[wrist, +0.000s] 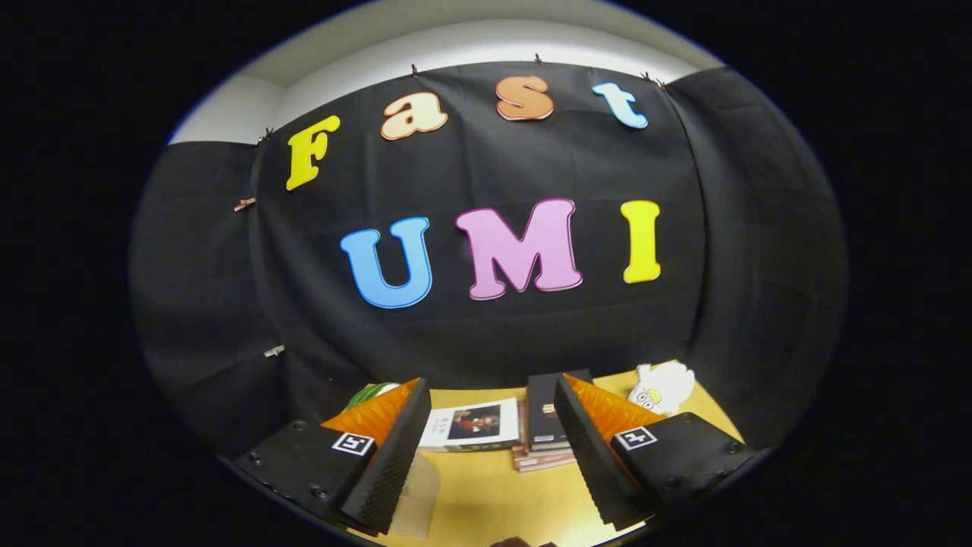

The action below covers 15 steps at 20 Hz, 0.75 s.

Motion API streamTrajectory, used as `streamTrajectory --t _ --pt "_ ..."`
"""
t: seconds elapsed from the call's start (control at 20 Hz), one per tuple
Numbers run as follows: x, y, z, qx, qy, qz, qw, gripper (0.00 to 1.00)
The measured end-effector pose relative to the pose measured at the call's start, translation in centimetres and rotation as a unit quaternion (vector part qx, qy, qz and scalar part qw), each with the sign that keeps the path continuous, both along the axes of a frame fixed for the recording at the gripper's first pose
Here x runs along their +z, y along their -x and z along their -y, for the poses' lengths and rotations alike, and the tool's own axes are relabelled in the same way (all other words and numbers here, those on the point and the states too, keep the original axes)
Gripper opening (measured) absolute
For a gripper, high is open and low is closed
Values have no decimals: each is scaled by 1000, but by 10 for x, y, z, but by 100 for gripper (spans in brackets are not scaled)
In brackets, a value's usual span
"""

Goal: Open the storage box then place both shoes into the box .Put the left shoe in first, then the right shoe, with the right side of both shoes facing outward in a uniform manner.

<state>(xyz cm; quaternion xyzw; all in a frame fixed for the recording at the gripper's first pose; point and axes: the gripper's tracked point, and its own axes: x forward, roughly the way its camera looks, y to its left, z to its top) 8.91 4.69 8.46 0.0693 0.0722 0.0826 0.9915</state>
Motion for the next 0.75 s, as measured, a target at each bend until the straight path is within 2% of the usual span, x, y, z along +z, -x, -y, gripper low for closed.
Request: streamTrajectory --t 0.3,0.35,0.55,0.75 --pt "-7 11 60 -46 92 64 993 98" --pt "-9 11 67 -57 91 67 992 98" --pt "-11 11 72 -61 47 63 995 98" --pt "-5 1 81 -72 61 74 993 98"
